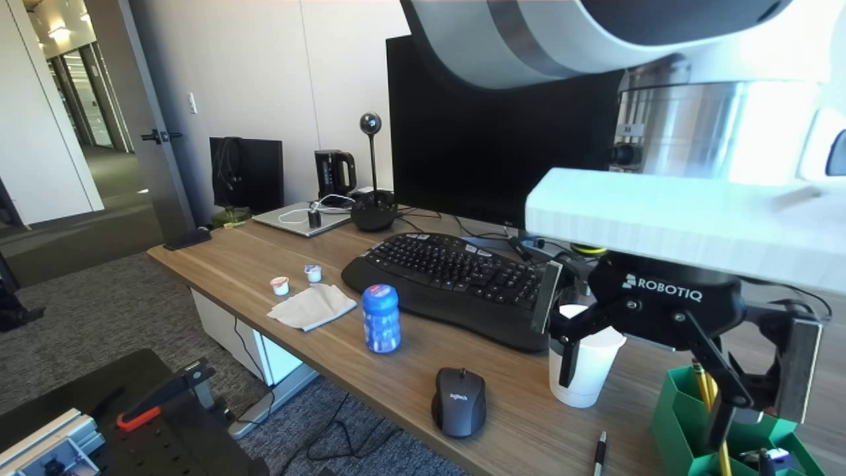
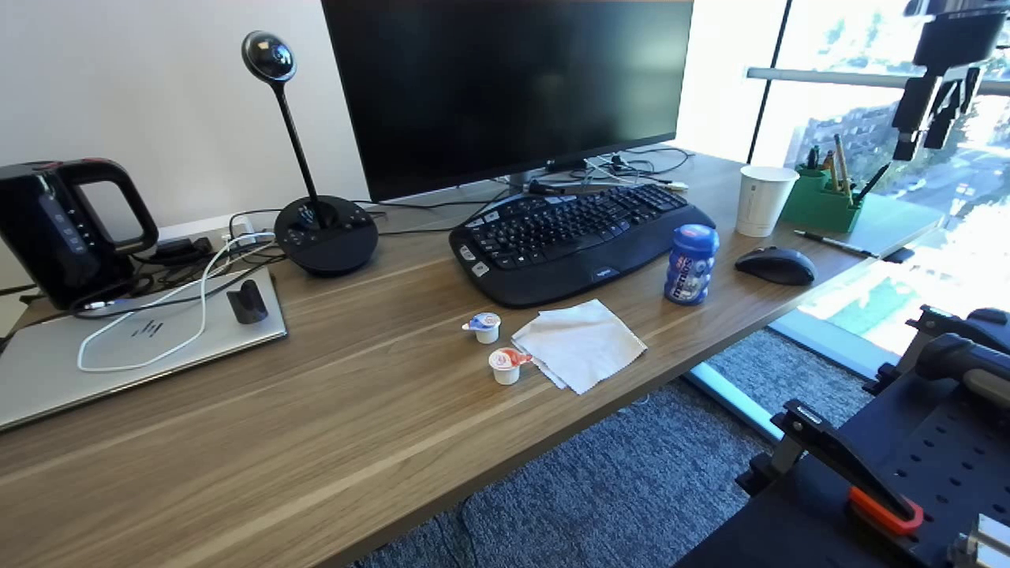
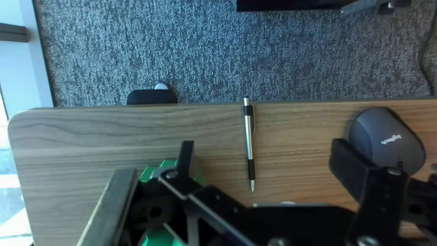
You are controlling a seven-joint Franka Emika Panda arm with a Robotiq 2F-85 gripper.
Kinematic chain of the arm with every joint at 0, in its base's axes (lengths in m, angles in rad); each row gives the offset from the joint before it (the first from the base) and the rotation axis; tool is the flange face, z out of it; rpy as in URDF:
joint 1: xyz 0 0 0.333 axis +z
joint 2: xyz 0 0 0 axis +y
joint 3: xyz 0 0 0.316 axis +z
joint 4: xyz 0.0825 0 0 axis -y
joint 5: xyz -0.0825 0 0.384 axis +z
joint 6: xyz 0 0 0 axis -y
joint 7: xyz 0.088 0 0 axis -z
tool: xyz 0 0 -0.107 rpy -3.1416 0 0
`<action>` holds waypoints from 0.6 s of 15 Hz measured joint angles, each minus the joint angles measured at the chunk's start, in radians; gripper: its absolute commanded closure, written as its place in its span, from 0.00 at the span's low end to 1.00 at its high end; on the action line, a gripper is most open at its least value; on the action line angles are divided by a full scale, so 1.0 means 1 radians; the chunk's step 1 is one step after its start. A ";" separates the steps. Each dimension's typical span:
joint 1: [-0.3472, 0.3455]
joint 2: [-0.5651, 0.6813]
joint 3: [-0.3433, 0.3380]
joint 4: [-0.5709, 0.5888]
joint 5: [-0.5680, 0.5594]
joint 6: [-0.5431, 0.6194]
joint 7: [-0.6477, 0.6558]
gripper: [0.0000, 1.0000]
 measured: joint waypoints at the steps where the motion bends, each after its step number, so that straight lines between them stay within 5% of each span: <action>1: 0.000 0.008 0.001 0.002 0.000 0.019 0.003 0.00; 9: 0.000 0.000 0.015 -0.001 -0.001 0.087 -0.003 0.00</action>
